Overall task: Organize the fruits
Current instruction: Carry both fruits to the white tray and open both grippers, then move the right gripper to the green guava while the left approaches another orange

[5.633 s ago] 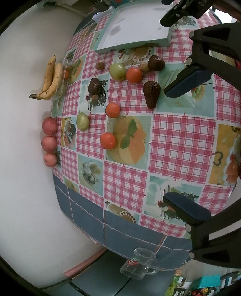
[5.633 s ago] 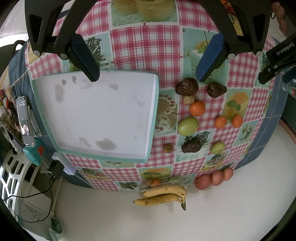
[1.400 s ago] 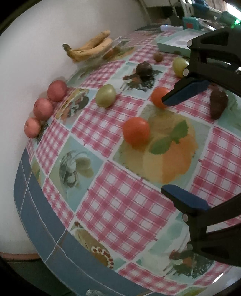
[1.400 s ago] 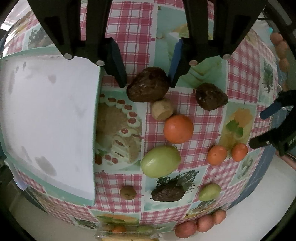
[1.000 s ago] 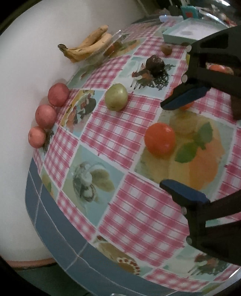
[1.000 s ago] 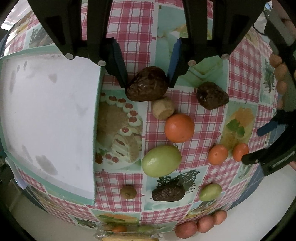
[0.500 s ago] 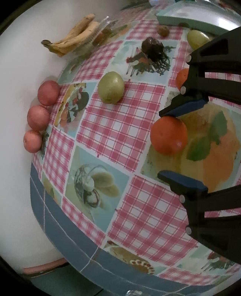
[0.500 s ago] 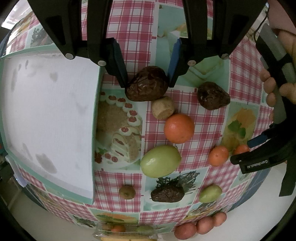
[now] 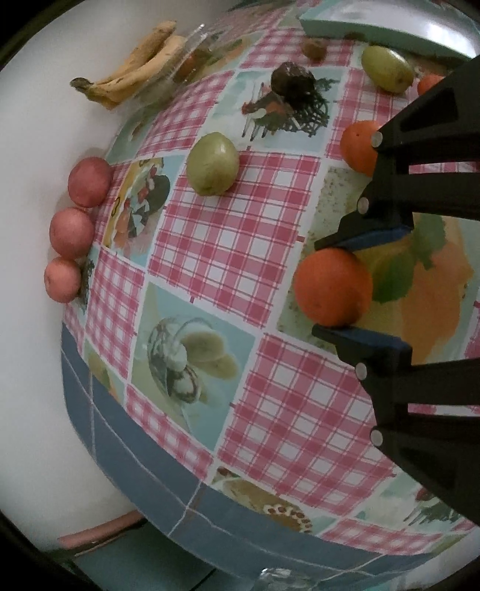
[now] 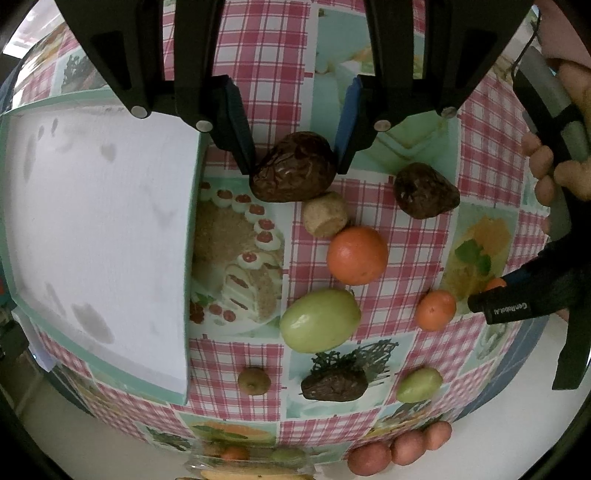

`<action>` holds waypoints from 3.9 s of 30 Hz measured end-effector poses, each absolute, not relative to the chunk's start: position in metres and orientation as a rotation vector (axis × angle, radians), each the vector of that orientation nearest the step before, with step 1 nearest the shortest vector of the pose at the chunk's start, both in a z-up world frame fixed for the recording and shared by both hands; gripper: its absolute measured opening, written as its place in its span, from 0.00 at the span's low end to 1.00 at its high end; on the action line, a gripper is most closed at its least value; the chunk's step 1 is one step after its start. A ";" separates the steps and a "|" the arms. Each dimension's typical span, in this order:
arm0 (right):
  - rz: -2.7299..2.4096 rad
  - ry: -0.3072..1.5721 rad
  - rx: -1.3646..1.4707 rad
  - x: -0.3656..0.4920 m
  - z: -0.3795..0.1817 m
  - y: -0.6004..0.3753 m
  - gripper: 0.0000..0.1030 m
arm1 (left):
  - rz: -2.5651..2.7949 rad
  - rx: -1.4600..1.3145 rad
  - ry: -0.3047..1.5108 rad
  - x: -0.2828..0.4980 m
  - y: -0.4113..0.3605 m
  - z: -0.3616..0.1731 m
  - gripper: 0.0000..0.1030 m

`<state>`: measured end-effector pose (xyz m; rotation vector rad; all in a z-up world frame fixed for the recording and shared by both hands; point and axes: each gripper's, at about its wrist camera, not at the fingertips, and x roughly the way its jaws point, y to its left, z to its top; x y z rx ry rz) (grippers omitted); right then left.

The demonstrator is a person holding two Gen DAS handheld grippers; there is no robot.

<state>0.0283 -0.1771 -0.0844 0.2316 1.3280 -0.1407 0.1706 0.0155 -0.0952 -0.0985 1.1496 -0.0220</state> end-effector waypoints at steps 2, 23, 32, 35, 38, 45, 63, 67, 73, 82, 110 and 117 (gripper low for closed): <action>-0.133 1.326 0.252 0.028 -0.082 -0.180 0.43 | -0.026 -0.145 1.167 0.169 0.021 -0.092 0.39; -0.351 1.040 0.379 0.043 0.015 -0.273 0.43 | -0.175 -0.182 0.985 0.148 -0.012 0.005 0.39; -0.609 1.051 0.415 0.021 0.007 -0.369 0.43 | -0.385 -0.060 1.001 0.116 -0.097 0.010 0.39; -0.652 1.027 0.413 0.011 0.009 -0.392 0.43 | -0.482 0.014 1.006 0.098 -0.135 0.009 0.39; -0.666 1.007 0.438 0.002 0.008 -0.411 0.43 | -0.580 0.100 1.014 0.080 -0.172 0.005 0.39; -0.712 1.037 0.439 -0.004 -0.007 -0.432 0.43 | -0.706 0.280 1.013 0.059 -0.247 -0.018 0.39; -0.744 1.117 0.470 0.011 -0.061 -0.469 0.43 | -0.736 0.417 1.074 0.067 -0.297 -0.080 0.39; -0.744 1.129 0.468 0.013 -0.067 -0.468 0.43 | -0.734 0.413 1.065 0.067 -0.298 -0.082 0.39; -0.742 1.124 0.475 0.011 -0.067 -0.467 0.44 | -0.732 0.410 1.066 0.068 -0.297 -0.082 0.39; -0.740 1.116 0.509 0.008 -0.067 -0.469 0.59 | -0.719 0.382 1.083 0.064 -0.288 -0.063 0.47; -0.527 1.054 0.281 0.015 -0.027 -0.311 0.92 | -0.029 -0.004 0.999 0.116 -0.008 -0.021 0.91; -0.418 1.036 0.278 0.018 -0.027 -0.263 0.94 | 0.018 -0.057 0.945 0.109 0.022 -0.010 1.00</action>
